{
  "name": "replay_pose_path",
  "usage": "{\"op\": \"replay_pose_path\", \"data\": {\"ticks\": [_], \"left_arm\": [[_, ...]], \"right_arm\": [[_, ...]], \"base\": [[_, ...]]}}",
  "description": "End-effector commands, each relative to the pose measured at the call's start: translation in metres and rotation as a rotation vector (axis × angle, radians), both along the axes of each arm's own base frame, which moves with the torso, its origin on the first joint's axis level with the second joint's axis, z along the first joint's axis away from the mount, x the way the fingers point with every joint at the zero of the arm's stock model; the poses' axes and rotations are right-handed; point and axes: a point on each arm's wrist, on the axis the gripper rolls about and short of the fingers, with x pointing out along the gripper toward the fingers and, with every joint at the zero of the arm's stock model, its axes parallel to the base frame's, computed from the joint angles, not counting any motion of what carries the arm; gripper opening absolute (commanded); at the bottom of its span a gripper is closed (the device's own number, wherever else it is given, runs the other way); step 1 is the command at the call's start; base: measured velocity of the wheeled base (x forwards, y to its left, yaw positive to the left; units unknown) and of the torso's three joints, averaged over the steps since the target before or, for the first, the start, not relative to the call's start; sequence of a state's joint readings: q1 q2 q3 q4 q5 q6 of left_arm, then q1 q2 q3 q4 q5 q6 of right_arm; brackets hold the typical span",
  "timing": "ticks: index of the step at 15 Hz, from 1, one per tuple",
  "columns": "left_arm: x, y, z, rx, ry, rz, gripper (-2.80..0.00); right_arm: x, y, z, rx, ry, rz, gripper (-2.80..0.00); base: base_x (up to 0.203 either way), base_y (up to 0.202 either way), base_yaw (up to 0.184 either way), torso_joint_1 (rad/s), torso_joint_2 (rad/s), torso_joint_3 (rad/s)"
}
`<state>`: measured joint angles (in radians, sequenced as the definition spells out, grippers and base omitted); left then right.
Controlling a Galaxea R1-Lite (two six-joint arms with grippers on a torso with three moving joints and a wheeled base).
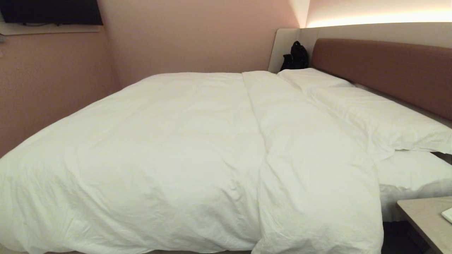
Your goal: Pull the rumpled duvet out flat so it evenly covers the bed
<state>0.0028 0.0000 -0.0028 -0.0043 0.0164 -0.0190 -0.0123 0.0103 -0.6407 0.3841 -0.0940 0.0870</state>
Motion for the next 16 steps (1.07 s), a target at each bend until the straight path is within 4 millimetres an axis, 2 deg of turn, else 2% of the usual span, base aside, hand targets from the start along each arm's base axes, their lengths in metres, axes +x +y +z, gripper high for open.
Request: {"op": "replay_pose_path", "data": {"ticks": [1,3,7,16], "left_arm": [[0.000,0.000,0.000,0.000,0.000,0.001,-2.80],[0.000,0.000,0.000,0.000,-0.001,0.001,-2.80],[0.000,0.000,0.000,-0.001,-0.001,0.001,-2.80],[0.000,0.000,0.000,-0.001,0.001,0.001,-2.80]], "right_arm": [[0.004,0.000,-0.003,-0.008,-0.025,0.011,-2.80],[0.017,0.000,-0.009,-0.040,-0.062,0.002,-2.80],[0.043,0.000,-0.033,-0.095,-0.054,-0.013,-2.80],[0.063,0.000,-0.066,-0.088,0.053,0.027,-2.80]], "base": [[0.000,0.000,0.000,0.000,0.00,0.000],[0.000,0.000,0.000,0.000,0.00,0.000],[0.000,0.000,0.000,0.000,0.00,0.000],[0.000,0.000,0.000,0.000,0.00,0.000]]}}
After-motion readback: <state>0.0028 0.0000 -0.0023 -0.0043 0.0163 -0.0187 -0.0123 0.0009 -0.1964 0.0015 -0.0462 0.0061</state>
